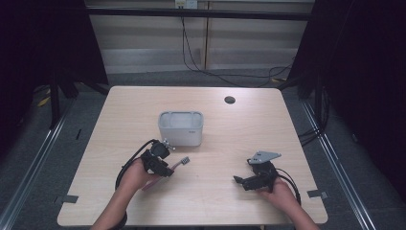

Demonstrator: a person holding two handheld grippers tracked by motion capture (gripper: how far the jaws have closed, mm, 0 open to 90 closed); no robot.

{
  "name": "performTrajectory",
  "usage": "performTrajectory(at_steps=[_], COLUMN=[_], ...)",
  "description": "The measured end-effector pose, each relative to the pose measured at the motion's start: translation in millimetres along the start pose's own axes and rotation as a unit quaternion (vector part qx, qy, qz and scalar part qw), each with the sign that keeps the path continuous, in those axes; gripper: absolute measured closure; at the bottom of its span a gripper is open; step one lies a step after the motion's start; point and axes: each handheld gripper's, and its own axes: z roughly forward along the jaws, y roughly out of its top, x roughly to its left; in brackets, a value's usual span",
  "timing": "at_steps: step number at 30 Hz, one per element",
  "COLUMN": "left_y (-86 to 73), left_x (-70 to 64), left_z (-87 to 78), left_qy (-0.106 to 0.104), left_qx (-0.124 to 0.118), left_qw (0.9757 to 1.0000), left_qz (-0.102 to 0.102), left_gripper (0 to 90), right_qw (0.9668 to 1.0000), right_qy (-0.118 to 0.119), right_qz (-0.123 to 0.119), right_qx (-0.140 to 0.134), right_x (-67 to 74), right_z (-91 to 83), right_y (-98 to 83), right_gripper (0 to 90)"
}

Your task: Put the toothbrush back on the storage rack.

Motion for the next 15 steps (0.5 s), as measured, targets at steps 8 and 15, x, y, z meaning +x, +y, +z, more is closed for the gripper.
performTrajectory(at_steps=[8, 15], left_y=[4.5, 8.1], left_x=[-2.9, -2.6], left_z=[3.3, 4.2], left_qy=[0.000, 0.000], left_qx=[0.011, 0.021], left_qw=[0.9999, 0.9998], left_qz=[0.006, 0.006], left_gripper=[66.0, 69.1], right_qw=[1.0000, 1.0000], right_qy=[0.000, 0.002], right_qz=[0.000, 0.002], right_qx=[0.000, 0.000], right_x=[-0.1, -0.2], right_z=[0.0, 0.0], right_y=[0.0, 0.1], right_gripper=[12.3, 12.2])
